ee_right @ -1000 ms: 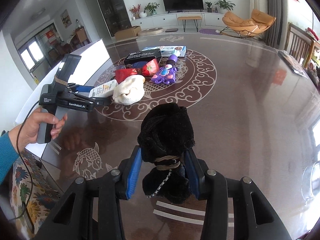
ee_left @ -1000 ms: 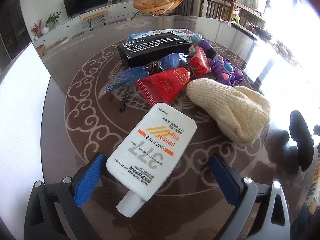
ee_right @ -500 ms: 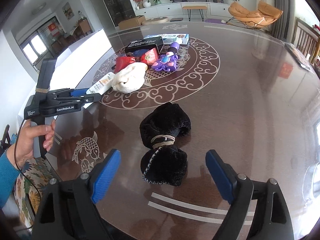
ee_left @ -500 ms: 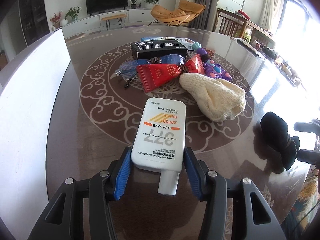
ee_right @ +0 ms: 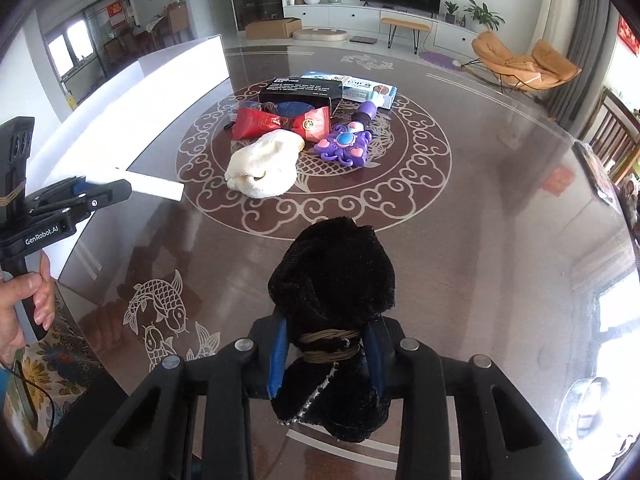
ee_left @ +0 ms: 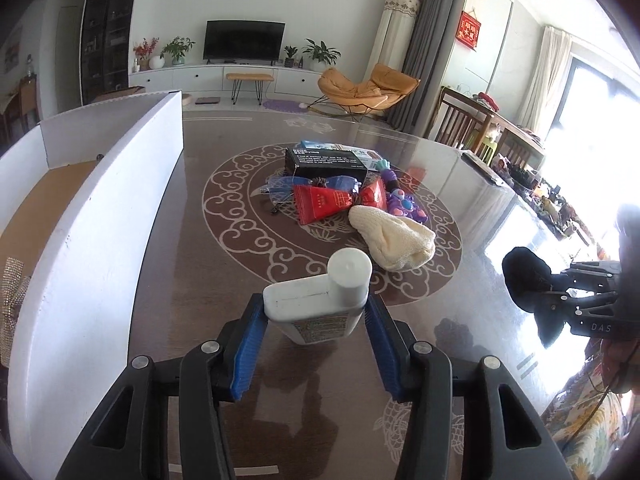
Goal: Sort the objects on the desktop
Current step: 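Carry both items over white box and open both grippers to drop them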
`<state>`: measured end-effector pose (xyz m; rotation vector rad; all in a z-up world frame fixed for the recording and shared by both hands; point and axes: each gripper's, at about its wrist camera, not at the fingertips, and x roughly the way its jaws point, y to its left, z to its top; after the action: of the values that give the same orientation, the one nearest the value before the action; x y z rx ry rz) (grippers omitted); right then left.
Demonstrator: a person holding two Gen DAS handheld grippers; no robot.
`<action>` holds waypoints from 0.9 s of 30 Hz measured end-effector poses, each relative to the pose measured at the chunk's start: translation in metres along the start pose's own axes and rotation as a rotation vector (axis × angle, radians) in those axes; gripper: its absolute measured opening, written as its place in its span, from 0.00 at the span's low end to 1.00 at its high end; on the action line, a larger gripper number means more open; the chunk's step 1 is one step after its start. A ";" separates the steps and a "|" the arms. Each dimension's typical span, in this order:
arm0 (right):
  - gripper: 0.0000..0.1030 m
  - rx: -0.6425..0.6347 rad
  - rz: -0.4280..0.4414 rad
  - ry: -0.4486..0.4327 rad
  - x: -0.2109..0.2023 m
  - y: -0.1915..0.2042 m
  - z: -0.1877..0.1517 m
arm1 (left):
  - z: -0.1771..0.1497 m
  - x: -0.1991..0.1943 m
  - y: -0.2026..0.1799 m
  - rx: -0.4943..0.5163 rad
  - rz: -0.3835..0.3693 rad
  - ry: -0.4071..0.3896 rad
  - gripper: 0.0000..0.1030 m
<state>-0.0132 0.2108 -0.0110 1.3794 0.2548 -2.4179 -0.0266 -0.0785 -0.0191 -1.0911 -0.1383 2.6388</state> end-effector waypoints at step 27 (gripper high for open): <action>0.33 -0.161 0.272 -0.182 -0.053 0.137 0.103 | 0.032 -0.175 0.124 -0.180 0.155 -0.289 0.48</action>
<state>-0.0187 0.0620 0.0895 1.0432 0.1963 -2.2258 0.0414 -0.2478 0.0982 -0.7920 -0.3701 2.9604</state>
